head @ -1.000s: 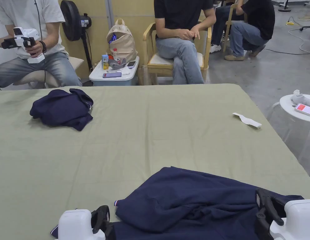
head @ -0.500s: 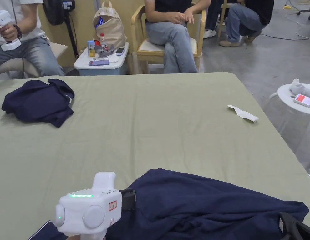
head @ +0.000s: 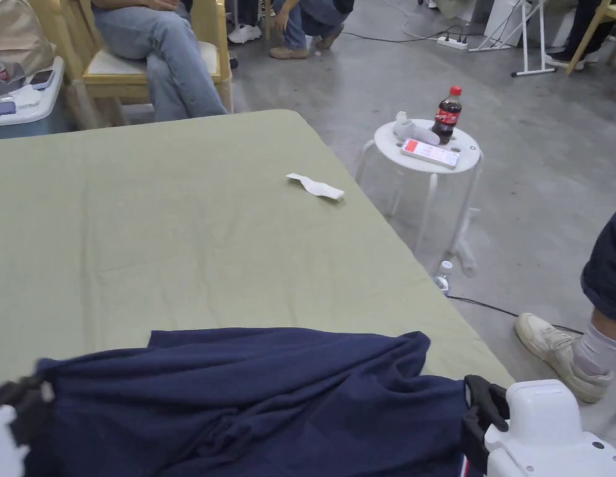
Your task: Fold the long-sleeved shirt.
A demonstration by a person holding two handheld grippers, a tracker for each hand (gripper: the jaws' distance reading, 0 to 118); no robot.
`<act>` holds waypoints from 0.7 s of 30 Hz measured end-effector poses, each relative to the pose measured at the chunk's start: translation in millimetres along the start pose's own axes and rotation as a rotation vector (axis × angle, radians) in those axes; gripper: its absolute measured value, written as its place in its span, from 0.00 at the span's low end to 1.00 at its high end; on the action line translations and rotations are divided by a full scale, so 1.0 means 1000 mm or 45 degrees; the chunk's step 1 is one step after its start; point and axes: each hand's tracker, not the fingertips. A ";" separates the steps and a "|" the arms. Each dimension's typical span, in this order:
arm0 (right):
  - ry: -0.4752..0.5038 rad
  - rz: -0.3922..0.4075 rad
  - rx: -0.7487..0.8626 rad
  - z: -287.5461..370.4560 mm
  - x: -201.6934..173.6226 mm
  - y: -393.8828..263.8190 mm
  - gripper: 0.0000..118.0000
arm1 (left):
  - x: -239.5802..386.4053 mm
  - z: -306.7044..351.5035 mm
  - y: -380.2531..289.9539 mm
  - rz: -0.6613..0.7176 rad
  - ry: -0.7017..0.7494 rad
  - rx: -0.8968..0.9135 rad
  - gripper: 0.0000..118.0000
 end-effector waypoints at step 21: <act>0.409 -0.231 -0.520 -0.181 -0.009 0.010 0.67 | -0.039 0.056 0.040 -0.075 0.250 0.127 0.01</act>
